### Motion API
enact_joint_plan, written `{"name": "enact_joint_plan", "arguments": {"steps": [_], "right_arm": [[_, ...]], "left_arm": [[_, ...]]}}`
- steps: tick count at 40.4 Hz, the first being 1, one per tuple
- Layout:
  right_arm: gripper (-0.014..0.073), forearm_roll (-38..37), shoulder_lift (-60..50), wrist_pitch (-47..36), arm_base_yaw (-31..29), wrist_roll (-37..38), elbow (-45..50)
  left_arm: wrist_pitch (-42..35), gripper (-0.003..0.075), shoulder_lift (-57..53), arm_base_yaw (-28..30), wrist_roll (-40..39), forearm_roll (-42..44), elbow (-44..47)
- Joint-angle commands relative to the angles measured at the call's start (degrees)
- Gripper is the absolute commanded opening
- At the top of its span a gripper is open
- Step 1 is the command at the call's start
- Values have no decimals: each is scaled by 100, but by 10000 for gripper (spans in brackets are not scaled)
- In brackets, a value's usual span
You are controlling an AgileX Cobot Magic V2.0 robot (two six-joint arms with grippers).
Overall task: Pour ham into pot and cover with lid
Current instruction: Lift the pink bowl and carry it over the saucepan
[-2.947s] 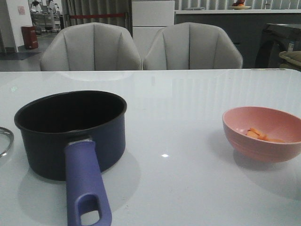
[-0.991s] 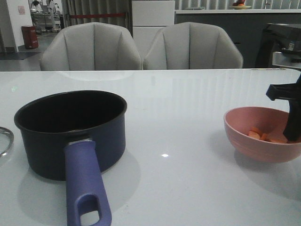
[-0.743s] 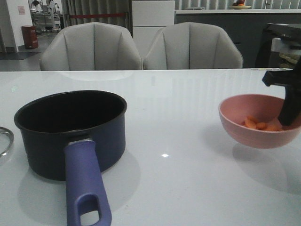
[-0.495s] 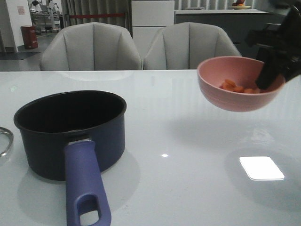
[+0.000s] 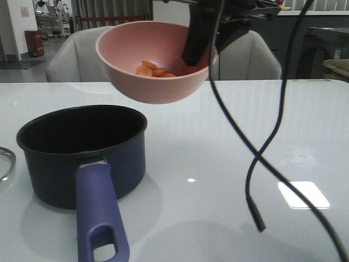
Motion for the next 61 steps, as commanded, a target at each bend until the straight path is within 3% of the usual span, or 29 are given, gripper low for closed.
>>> {"name": "enact_joint_plan", "arguments": {"steps": [1,8,21,38,55,61], "right_arm": [[137,-207,-73,-332,307,272,-266],[137,-687,171,-993,784,560,-273],[137,-2083,251,-2296,898,1573,-273],[137,-2749,251,-4872,969,1579,602],[137,-2666,251,-6268,935,572,689],[137,-1840,251,-6925,935,-296,909]], "left_arm": [[-495,114,65,-40,-16,-46,-165],[-495,114,65,-40,-16,-46,-165],[-495,114,65,-40,-16,-46,-165],[-495,114,65,-40,-16,-46,-165],[-485,114,65,-40,-16,-46,-165],[-485,114,65,-40,-16,-46,-165]]}}
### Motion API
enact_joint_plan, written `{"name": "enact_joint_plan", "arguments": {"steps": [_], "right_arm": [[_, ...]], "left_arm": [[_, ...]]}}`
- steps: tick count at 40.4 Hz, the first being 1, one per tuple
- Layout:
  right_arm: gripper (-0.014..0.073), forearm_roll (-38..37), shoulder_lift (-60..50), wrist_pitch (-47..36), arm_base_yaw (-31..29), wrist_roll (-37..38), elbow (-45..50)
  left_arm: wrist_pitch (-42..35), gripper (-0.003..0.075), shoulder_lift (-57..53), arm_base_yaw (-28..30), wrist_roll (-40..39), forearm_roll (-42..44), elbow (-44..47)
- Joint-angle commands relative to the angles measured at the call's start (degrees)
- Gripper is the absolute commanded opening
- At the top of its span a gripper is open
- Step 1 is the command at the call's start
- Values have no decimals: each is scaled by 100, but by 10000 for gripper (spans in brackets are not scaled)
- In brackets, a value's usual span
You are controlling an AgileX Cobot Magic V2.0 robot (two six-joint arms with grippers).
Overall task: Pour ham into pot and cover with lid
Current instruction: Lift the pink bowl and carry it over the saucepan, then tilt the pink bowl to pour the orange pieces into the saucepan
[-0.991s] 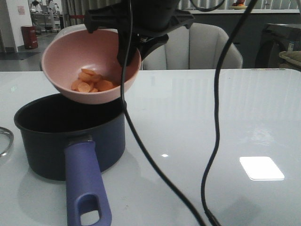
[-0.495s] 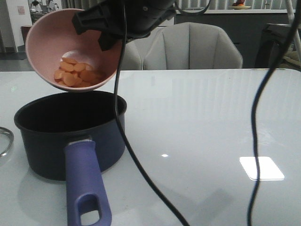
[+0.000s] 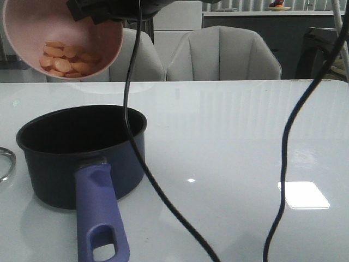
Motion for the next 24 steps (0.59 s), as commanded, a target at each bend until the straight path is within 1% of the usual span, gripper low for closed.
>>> {"name": "enact_joint_plan", "arguments": {"steps": [1,2,5,7,9,15,24], "right_arm": [[137,725,-305,-1069,-42,-720,31],[137,1084,-305,-1315,-42,-1013,157],[137,1789,-305,-1953,-26,-1744,421],[137,2121,-305,-2334,-13,-2108,613],[137,2273,-305,-2656,-13,-2359,789],[137,2343,-214,-3535,-13,-2849,1163],[137,2276,115,-4125,36,-3792,1182]], "left_arm": [[-475,114,65,-40,-16,-46,-165],[-475,114,65,-40,-16,-46,-165],[-475,114,65,-40,-16,-46,-165],[-475,114,65,-40,-16,-46,-165],[-475,114,65,-40,-16,-46,-165],[-475,114,65,-40,-16,-46,-165],[-475,114,65,-40,-16,-46,-165]]}}
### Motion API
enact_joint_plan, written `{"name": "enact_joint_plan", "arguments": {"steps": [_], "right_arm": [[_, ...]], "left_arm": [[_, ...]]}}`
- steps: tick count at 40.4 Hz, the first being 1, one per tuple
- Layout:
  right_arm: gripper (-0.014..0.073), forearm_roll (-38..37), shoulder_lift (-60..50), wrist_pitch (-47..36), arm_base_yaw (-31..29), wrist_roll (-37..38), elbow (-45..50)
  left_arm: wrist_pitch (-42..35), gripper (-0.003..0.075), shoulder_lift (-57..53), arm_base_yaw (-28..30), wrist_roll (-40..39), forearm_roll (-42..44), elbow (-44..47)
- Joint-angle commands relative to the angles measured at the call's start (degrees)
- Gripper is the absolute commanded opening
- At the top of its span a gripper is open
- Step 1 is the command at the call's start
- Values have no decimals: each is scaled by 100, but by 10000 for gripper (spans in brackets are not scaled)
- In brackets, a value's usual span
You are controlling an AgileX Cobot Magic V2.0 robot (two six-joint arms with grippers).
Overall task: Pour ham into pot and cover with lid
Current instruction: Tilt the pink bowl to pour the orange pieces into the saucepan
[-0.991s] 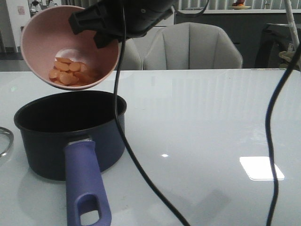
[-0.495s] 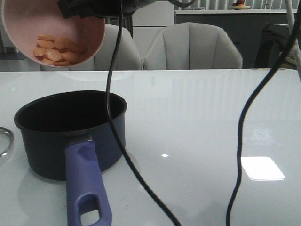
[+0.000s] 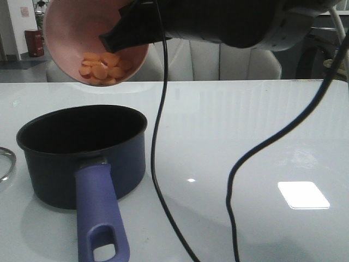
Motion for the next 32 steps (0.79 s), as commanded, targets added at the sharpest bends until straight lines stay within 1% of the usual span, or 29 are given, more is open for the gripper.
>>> {"name": "enact_joint_plan", "arguments": {"steps": [1,7,11,21,26,32], "right_arm": [[137,-83,-156,-884,49,-436,-147],[137,-169,22,-1385,258,-1054,-147],[137,-189,163,-1771,354,-1267,-147],[137,-206,322,-2288,392,-1313,-147],[137,-229,322,-2802,392,-1318,-145],[137,-242,315,-2796,392,-1318,-145]], "left_arm": [[-475,114,65,-40,-16,-46,-165],[-475,114,65,-40,-16,-46,-165],[-475,114,65,-40,-16,-46,-165],[-475,114,65,-40,-16,-46,-156],[-475,114,65,-40,-16,-46,-156],[-475,114,65,-40,-16,-46,-156]]}}
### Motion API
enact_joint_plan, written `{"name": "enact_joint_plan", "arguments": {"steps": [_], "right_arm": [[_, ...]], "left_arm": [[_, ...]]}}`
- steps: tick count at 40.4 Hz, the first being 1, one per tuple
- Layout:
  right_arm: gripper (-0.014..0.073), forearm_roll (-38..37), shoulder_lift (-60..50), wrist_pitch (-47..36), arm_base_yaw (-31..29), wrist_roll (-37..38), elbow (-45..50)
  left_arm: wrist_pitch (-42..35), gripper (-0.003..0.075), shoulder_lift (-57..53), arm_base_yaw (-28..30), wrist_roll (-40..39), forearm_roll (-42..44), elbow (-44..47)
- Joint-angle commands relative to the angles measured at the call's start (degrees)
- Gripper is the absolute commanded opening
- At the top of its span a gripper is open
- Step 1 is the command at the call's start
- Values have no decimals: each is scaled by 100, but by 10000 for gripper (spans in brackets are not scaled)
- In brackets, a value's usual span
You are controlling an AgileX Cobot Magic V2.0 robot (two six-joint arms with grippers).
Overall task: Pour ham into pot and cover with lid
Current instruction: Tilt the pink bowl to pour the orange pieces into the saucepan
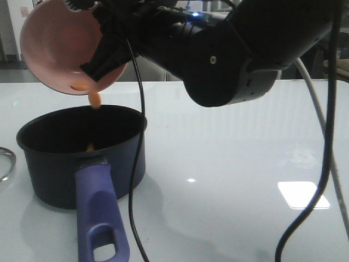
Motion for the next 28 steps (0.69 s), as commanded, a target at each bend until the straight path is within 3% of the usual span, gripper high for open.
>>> {"name": "enact_joint_plan", "arguments": {"steps": [1,28], "right_arm": [[137,-97,-330,-1118,-8,-23,-148],[137,-270,-613,-1123,0,-23,-175]], "left_arm": [[-475,114,65,-40,-16,-46,-156],[-475,114,65,-40,-16,-46,-156]]}}
